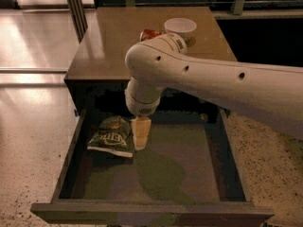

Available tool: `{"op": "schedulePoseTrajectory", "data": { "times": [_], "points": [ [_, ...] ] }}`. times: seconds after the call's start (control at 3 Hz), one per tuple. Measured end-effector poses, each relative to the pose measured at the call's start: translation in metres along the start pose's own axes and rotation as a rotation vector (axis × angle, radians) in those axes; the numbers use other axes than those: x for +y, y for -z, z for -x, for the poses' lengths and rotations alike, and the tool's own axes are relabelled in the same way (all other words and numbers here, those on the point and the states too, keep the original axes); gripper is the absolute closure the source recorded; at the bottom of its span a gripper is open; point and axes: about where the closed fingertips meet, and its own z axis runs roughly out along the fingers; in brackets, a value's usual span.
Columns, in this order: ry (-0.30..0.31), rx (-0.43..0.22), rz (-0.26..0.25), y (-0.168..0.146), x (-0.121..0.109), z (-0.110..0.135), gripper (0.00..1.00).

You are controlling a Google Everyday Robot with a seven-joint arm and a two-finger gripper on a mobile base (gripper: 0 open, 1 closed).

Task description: Pick green jalapeno chip bag from top drawer and place on counter

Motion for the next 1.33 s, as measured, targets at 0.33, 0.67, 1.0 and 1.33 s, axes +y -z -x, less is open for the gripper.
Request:
{"op": "schedulePoseTrajectory", "data": {
  "times": [0.33,0.67,1.0,1.33],
  "points": [
    [0.044,-0.046,-0.017,-0.013,-0.015,0.029,0.00],
    [0.112,-0.059,-0.003,-0.034,-0.017,0.058,0.00],
    [0.134,-0.074,0.033,-0.050,-0.006,0.071,0.00],
    [0.152,-0.107,0.084,-0.068,0.013,0.089,0.00]
  ]
}}
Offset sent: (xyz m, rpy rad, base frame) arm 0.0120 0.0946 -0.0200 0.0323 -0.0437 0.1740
